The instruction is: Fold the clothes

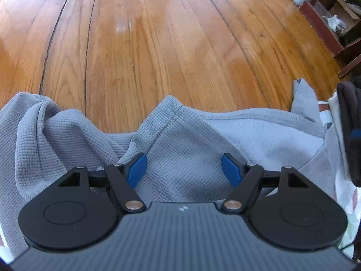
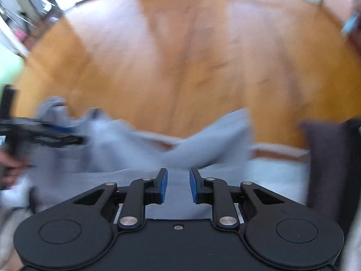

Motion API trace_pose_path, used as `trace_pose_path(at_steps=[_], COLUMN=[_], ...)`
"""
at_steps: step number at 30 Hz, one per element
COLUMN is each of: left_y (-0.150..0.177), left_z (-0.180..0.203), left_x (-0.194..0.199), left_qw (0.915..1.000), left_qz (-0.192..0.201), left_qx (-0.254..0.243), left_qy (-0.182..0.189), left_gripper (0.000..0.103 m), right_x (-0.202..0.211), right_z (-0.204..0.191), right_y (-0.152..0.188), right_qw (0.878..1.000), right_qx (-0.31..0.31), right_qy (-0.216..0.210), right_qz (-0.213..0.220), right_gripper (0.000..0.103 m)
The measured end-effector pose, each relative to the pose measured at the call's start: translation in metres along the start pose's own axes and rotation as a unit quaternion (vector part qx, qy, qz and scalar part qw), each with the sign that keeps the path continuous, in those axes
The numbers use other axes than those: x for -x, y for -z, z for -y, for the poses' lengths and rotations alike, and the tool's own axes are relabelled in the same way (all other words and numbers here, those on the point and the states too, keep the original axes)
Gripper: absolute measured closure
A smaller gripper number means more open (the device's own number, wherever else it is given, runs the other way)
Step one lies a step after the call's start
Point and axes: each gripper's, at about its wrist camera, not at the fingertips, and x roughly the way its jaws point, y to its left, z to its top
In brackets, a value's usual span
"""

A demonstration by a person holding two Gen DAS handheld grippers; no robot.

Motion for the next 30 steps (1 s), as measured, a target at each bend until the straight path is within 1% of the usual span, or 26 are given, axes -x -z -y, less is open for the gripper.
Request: trace_pose_path(at_steps=[1,4,5,6,7,8,9,11,13,16,18,19,20,21,22,23,25,27,29,30], left_y=[-0.002,-0.006,-0.007,-0.009,-0.01,-0.011,-0.011,-0.011,-0.01,-0.01,-0.009,-0.009,-0.009,-0.009,-0.01,-0.011,-0.011,-0.012,-0.013,-0.015], left_z=[-0.003,-0.017,-0.022,-0.027,-0.032,-0.034,-0.036,-0.037,-0.038,-0.04,-0.042,-0.042,-0.043,-0.043,-0.039,-0.034,-0.025,-0.017,-0.01,-0.006], left_x=[0.002,0.013,0.015,0.017,0.019,0.02,0.021,0.024,0.026,0.029,0.032,0.033,0.034,0.035,0.034,0.032,0.028,0.019,0.009,0.004], left_qw=[1.0,0.9989,0.9984,0.9979,0.9977,0.9977,0.9977,0.9977,0.9977,0.9977,0.9977,0.9976,0.9976,0.9975,0.9975,0.9977,0.9973,0.9967,0.9957,0.9948], left_qz=[0.005,0.032,0.039,0.044,0.048,0.052,0.054,0.057,0.059,0.063,0.066,0.067,0.068,0.07,0.07,0.068,0.063,0.054,0.042,0.036], left_qx=[0.003,0.023,0.031,0.038,0.042,0.04,0.039,0.034,0.029,0.022,0.017,0.015,0.013,0.009,0.001,-0.01,-0.034,-0.055,-0.077,-0.09], left_qy=[0.007,0.024,0.027,0.027,0.023,0.019,0.015,0.013,0.011,0.008,0.006,0.005,0.004,0.003,0.002,-0.002,-0.012,-0.025,-0.028,-0.03], left_gripper=[0.03,0.031,0.031,0.031,0.031,0.031,0.031,0.031,0.031,0.031,0.031,0.031,0.031,0.031,0.031,0.031,0.031,0.031,0.03,0.03], right_x=[-0.005,-0.035,-0.04,-0.046,-0.053,-0.056,-0.054,-0.039,-0.015,0.011,0.025,0.024,0.018,0.008,-0.009,-0.024,-0.034,-0.043,-0.038,-0.035], right_z=[-0.002,-0.003,-0.007,-0.01,-0.012,-0.014,-0.016,-0.017,-0.016,-0.004,0.005,0.011,0.013,0.012,0.012,0.012,0.023,0.034,0.04,0.045], right_y=[0.005,0.016,0.018,0.021,0.021,0.019,0.018,0.016,0.014,0.016,0.021,0.025,0.03,0.035,0.039,0.042,0.041,0.039,0.034,0.032], right_qw=[1.0,0.999,0.998,0.998,0.998,0.999,0.999,0.999,0.998,0.997,0.996,0.997,0.998,0.998,0.992,0.981,0.98,0.979,0.981,0.984], right_qx=[-0.008,-0.013,-0.014,-0.013,-0.003,0.012,0.025,0.048,0.067,0.053,0.043,0.04,0.048,0.067,0.081,0.093,0.065,0.038,0.021,0.007], right_qy=[-0.022,-0.026,-0.027,-0.026,-0.013,0.003,0.011,-0.002,-0.012,-0.035,-0.052,-0.051,-0.029,0.021,0.088,0.15,0.161,0.172,0.173,0.161], right_qz=[-0.005,-0.036,-0.047,-0.057,-0.056,-0.051,-0.046,-0.022,0.017,0.045,0.054,0.044,0.026,-0.01,-0.049,-0.085,-0.093,-0.1,-0.084,-0.076], right_gripper=[0.065,0.057,0.05,0.05,0.058,0.071,0.097,0.097,0.097,0.097,0.098,0.098,0.098,0.098,0.099,0.099,0.103,0.103,0.103,0.101])
